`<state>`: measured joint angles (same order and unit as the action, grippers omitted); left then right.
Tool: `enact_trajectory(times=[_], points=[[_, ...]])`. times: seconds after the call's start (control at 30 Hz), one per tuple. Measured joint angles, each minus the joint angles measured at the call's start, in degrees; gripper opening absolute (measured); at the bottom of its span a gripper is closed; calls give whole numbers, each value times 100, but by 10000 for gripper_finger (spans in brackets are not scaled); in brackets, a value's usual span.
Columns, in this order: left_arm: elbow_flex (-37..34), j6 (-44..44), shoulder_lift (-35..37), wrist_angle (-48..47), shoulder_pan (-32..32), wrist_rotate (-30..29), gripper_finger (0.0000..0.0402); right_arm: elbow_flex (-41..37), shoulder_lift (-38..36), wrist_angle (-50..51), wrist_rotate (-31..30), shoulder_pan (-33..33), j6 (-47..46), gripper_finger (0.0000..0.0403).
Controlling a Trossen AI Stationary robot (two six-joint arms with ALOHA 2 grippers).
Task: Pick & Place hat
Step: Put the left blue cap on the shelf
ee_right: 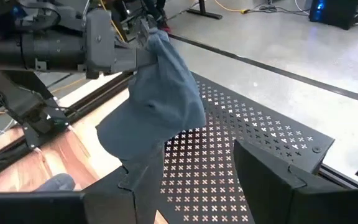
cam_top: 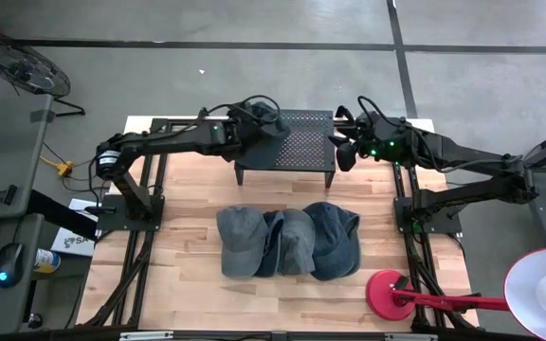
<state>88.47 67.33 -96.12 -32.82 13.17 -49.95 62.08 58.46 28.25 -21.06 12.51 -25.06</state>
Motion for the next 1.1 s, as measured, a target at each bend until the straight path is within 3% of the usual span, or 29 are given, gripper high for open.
enact_trajectory(times=[0.33,0.77,0.93,1.1], points=[[0,42,-70,94,93,-203,0,0,0,286,15,0,2,186],[-13,69,-383,1172,108,34,0,0,2,313,-8,0,2,186],[-7,62,-447,1419,-102,262,0,0,2,443,-26,0,-26,186],[-7,-148,-372,1454,-442,37,0,0,2,592,-33,0,-39,186]])
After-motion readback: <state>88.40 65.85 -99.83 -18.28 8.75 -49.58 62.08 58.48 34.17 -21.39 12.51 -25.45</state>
